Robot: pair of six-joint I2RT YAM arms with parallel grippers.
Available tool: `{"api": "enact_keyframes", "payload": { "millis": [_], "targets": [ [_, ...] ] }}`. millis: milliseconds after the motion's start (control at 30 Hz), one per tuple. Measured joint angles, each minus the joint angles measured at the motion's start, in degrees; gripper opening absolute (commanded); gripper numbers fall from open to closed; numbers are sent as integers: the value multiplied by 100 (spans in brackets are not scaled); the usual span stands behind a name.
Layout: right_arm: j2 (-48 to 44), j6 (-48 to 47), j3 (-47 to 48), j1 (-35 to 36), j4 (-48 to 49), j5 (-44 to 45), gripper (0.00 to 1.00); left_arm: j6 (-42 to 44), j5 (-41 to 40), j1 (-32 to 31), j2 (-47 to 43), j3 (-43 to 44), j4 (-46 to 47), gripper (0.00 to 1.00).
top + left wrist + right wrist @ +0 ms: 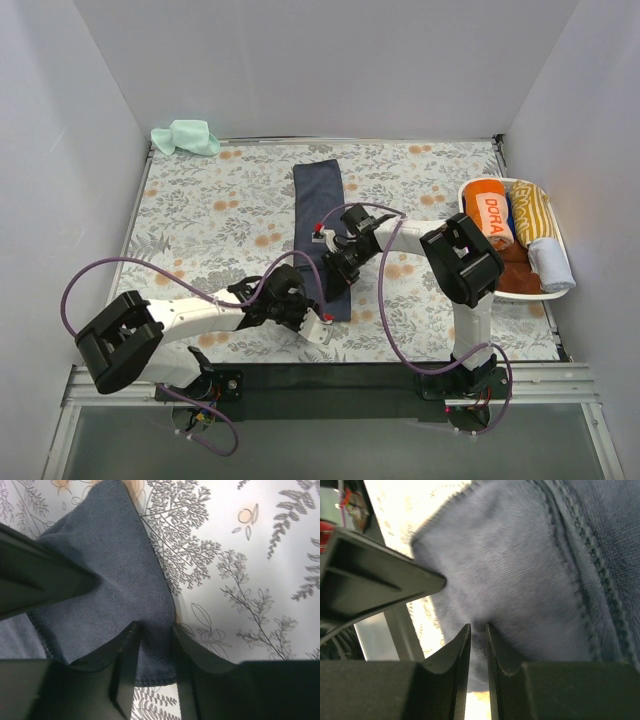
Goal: Roll the towels
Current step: Roll the towel
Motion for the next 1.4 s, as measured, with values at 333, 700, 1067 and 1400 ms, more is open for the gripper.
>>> {"api": "enact_keyframes", "payload": {
  "millis": [333,700,1067,1400],
  "targets": [
    [83,-17,-61,66,-35,-24,22,-28,275,-15,79,260,-662,0],
    [-562,-173,437,-42,-459,356,24,-511,1480,107,234,990,-2277,0],
    [229,-247,511,-92,-433,623,23,-782,2706,1392,1261,2199,-2981,0],
    [260,-262,494,-96,-428,527,25,-1025,2929,1943,1692,2415,-2804,1]
  ]
}}
